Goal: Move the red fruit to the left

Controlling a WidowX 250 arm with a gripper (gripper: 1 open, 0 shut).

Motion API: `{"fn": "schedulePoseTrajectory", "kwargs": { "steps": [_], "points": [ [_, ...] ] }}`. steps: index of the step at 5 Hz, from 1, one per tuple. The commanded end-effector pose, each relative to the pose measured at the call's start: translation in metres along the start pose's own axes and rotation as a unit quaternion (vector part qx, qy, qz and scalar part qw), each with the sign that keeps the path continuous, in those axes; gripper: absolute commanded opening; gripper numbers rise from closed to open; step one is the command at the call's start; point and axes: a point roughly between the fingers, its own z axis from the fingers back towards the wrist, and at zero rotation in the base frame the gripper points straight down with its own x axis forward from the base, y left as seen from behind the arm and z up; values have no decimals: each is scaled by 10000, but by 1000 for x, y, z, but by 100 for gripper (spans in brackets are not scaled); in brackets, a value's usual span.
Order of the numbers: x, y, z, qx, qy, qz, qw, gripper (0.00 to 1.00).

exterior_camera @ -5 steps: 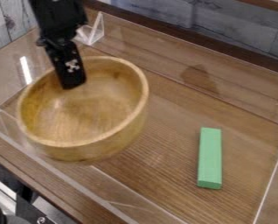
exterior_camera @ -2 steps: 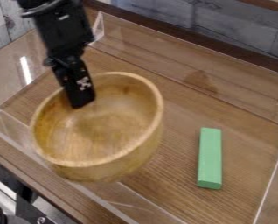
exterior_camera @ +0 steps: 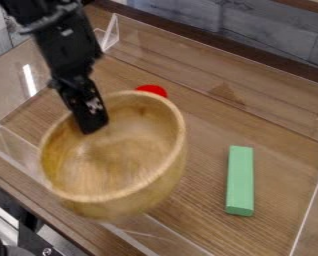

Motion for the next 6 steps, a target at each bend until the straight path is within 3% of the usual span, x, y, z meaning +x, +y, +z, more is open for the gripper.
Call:
{"fn": "schedulePoseTrajectory", "kwargs": {
  "steps": [1,2,3,4,6],
  "points": [
    [10,-9,1,55,-167,-138,9998,0],
    [8,6,9,25,-190,-84,9998,100],
    [5,15,17,58,-198,-50,9998,0],
    [12,8,0,40,-112,-172,9998,100],
    [19,4,23,225,-136,-198,9995,100]
  ]
}}
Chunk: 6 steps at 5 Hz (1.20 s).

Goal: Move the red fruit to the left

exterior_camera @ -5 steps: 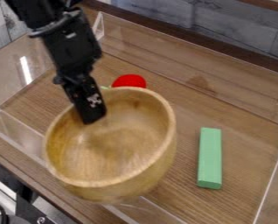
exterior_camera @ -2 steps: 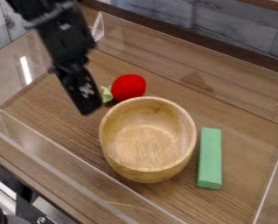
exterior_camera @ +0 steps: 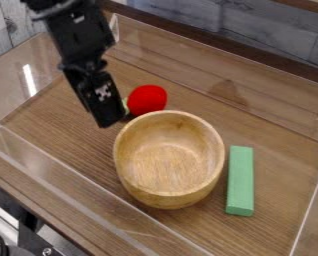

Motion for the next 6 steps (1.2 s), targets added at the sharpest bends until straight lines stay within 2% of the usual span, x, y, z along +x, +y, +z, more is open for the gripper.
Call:
{"fn": "schedulePoseTrajectory", "kwargs": {
  "steps": [1,2,4,6],
  "points": [
    [10,-2,18,273,-111,-151,9995,100],
    [18,-11,12,276,-71,-239,9993,100],
    [35,12,16,415,-155,-75,9990,100],
    [65,22,6,607,-307,618,9958,100]
  ]
}}
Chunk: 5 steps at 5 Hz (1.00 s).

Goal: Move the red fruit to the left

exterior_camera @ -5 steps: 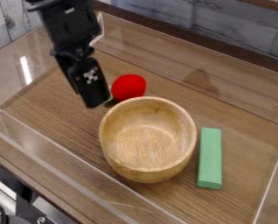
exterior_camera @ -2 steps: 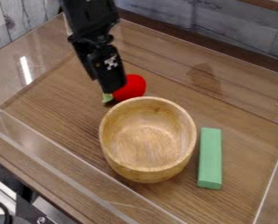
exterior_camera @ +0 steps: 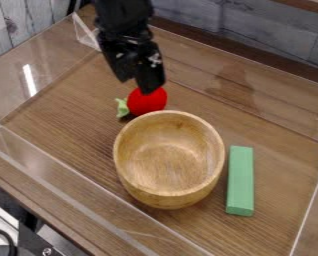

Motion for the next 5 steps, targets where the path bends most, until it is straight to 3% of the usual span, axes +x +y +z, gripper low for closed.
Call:
{"fn": "schedulePoseTrajectory", "kwargs": {
  "steps": [1,2,5],
  "points": [
    [17,10,10,122,-94,-315,9994,100],
    [23,17,6,93,27,-527,9986,100],
    [24,26,-36,252,110,113,9996,100]
  ]
}}
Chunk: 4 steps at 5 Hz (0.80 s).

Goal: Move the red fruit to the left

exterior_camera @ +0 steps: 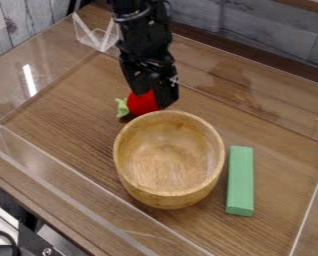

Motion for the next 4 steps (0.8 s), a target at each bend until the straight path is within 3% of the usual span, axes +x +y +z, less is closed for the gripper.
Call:
{"fn": "schedulePoseTrajectory", "kwargs": {
  "steps": [1,2,3,4],
  "points": [
    [5,9,8,152,-162,261,9994,0],
    [7,29,23,293,-312,666,9969,0],
    [13,50,52,386,-453,848,9946,0],
    [14,46,42,377,-317,832,9953,100]
  ]
}}
